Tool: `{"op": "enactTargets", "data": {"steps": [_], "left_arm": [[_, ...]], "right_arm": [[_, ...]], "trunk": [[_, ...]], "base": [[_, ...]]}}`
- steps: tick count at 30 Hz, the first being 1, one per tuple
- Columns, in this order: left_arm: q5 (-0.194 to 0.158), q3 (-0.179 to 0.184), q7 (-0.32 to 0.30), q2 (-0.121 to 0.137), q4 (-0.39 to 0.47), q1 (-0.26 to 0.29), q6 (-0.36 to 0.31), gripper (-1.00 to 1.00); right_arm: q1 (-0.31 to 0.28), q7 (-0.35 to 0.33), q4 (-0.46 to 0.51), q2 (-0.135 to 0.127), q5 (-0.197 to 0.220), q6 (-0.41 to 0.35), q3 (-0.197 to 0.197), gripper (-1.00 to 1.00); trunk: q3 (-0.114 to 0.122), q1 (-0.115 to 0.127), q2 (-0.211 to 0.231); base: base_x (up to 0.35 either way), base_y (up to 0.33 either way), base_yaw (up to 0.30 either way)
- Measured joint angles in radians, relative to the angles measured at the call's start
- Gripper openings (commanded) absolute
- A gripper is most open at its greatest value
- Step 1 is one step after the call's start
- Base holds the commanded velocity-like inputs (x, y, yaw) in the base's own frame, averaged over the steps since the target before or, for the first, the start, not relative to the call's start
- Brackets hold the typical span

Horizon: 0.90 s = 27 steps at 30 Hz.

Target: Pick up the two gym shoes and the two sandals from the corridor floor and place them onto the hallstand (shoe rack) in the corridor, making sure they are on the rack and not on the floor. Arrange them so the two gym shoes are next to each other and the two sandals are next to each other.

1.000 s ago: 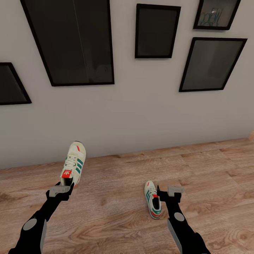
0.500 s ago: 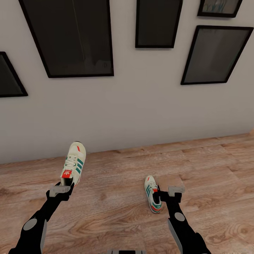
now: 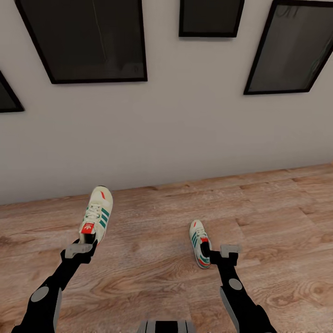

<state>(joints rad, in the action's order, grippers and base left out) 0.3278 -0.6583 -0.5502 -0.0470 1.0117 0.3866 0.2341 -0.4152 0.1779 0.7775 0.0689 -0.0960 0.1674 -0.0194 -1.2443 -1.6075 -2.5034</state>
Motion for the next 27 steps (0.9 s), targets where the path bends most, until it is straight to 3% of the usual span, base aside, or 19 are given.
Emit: {"op": "enactTargets", "data": {"steps": [6,10,17,24,27], "left_arm": [[0.0,0.001,-0.001,-0.001,-0.003,0.0,0.0,-1.0],[0.0,0.0,-0.001,-0.001,-0.004,0.0,0.0,-1.0],[0.0,0.001,-0.001,-0.001,-0.006,0.0,0.002,-1.0],[0.0,0.001,-0.002,-0.001,-0.006,0.0,0.003,-1.0],[-0.001,0.001,-0.002,-0.001,-0.003,-0.001,0.002,-1.0]], "right_arm": [[0.0,-0.007,-0.004,-0.008,-0.003,0.0,0.004,1.0],[0.0,-0.009,-0.004,-0.028,-0.001,0.0,0.005,1.0],[0.0,-0.159,0.014,-0.036,-0.002,-0.003,0.0,1.0],[0.0,-0.188,0.05,-0.036,-0.003,-0.005,-0.002,1.0],[0.0,-0.189,0.061,-0.036,-0.003,-0.006,-0.003,1.0]], "trunk": [[-0.033,-0.003,-0.001],[-0.055,-0.004,-0.002],[-0.093,-0.008,-0.004],[-0.124,-0.011,-0.006],[-0.125,-0.011,-0.006]], "base": [[0.0,0.0,0.0],[0.0,0.0,0.0],[0.0,0.0,0.0],[0.0,0.0,0.0],[0.0,0.0,0.0]]}}
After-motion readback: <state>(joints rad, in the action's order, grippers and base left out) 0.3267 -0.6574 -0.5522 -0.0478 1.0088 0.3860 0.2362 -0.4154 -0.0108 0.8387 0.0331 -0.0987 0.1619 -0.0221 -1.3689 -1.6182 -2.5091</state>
